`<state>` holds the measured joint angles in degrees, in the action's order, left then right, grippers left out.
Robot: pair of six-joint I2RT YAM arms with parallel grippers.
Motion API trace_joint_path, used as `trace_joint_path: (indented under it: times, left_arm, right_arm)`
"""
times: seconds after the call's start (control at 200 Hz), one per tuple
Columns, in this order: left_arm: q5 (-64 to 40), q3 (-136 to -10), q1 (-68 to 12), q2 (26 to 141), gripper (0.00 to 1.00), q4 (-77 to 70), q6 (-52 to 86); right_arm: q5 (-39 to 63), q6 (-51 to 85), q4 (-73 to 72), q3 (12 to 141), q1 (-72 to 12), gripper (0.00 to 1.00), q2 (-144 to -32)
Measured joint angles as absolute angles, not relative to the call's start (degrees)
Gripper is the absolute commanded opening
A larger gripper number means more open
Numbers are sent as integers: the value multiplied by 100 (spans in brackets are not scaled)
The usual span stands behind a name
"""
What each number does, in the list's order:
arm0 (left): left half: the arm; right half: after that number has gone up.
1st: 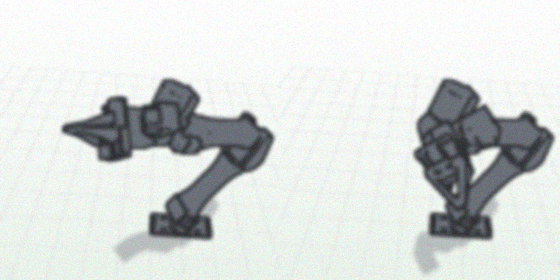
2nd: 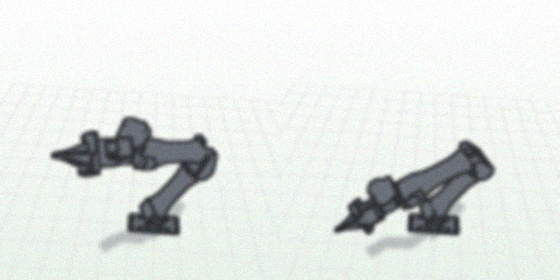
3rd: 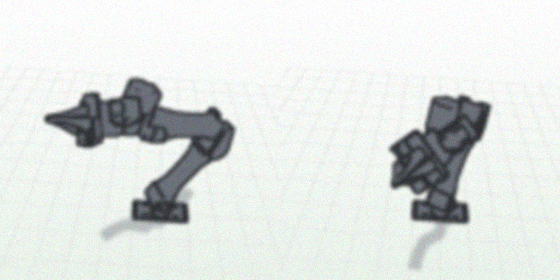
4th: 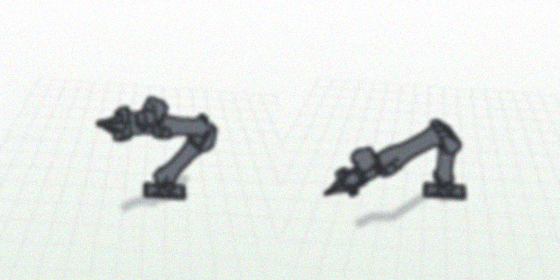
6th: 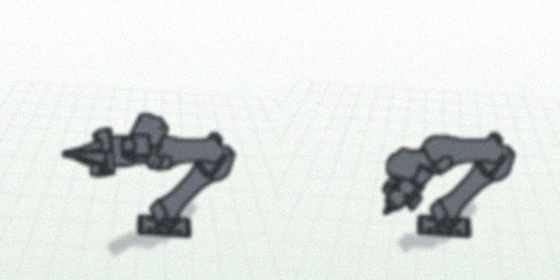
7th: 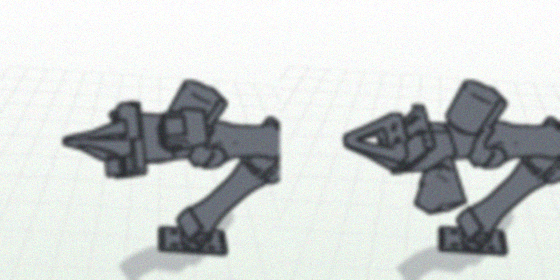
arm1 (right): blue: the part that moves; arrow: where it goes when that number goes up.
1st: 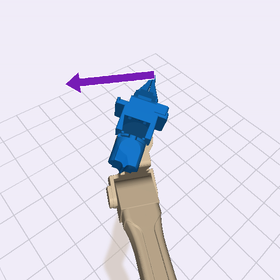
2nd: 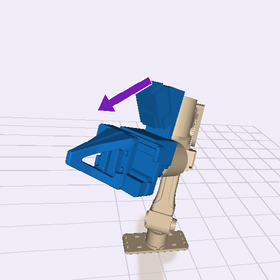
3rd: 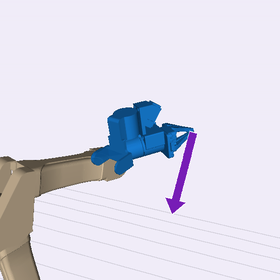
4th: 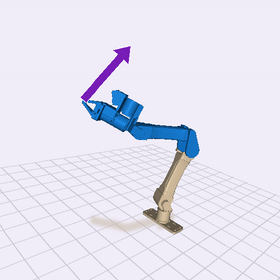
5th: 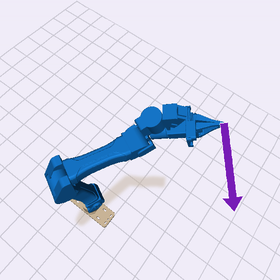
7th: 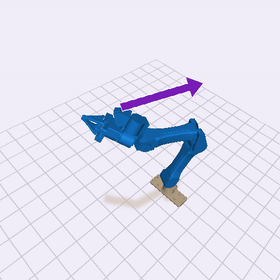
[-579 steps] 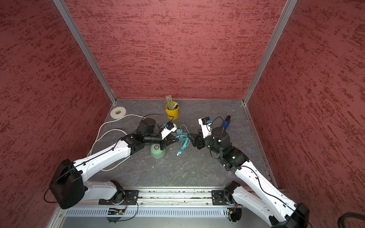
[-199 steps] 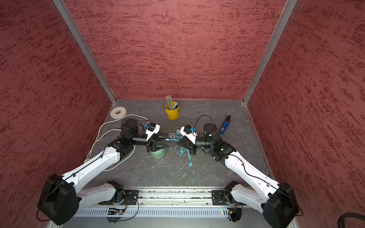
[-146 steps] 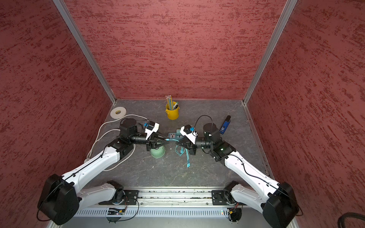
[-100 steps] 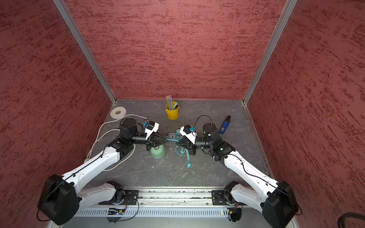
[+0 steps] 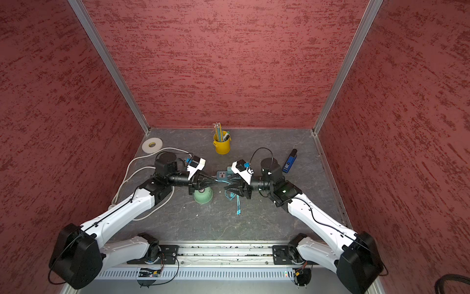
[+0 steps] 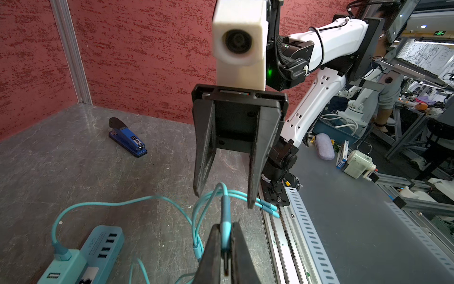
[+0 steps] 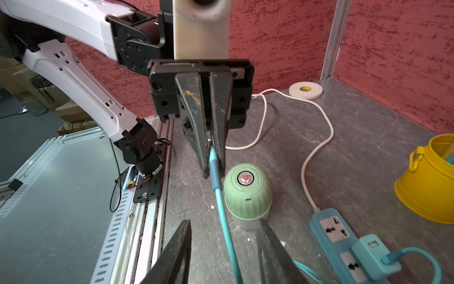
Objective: Charge the cordless meat grinders
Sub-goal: Pick up the charging cable from the center of the board.
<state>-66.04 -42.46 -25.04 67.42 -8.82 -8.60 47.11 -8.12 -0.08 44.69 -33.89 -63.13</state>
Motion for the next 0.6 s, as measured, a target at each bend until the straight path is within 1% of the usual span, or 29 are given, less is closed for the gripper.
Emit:
trace_joint_path:
  times: [0.245,0.411,0.601]
  left_arm:
    - [-6665,-4276,-2504,6805,0,-746,-862]
    - [-6709,-4287,-2504,6827,0,-727,-862]
    - [-6726,-4316,-2504,6840,0,-676,-869]
  right_arm:
    - [5048,-696,-325,4539,-3391,23,-6606]
    - [5170,-655,-432,4539,-3389,21,-6689]
    - [5273,-609,-558,4541,-3391,21,-6737]
